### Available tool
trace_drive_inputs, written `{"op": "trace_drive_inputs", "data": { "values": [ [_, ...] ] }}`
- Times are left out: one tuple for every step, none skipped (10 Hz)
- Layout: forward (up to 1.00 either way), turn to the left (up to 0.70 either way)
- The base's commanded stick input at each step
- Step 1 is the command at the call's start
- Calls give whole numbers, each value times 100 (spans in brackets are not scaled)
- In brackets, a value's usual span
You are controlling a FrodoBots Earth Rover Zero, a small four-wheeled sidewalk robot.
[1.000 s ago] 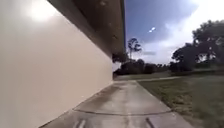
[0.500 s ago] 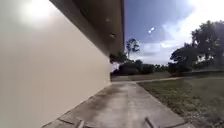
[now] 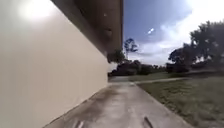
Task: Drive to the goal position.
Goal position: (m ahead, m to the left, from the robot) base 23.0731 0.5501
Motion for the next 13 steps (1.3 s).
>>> {"op": "trace_drive_inputs", "data": {
  "values": [
    [70,0],
    [70,0],
    [70,0],
    [70,0],
    [70,0],
    [70,0],
    [70,0],
    [70,25],
    [70,35],
    [70,35],
    [70,35],
    [70,28],
    [70,0]
  ]
}}
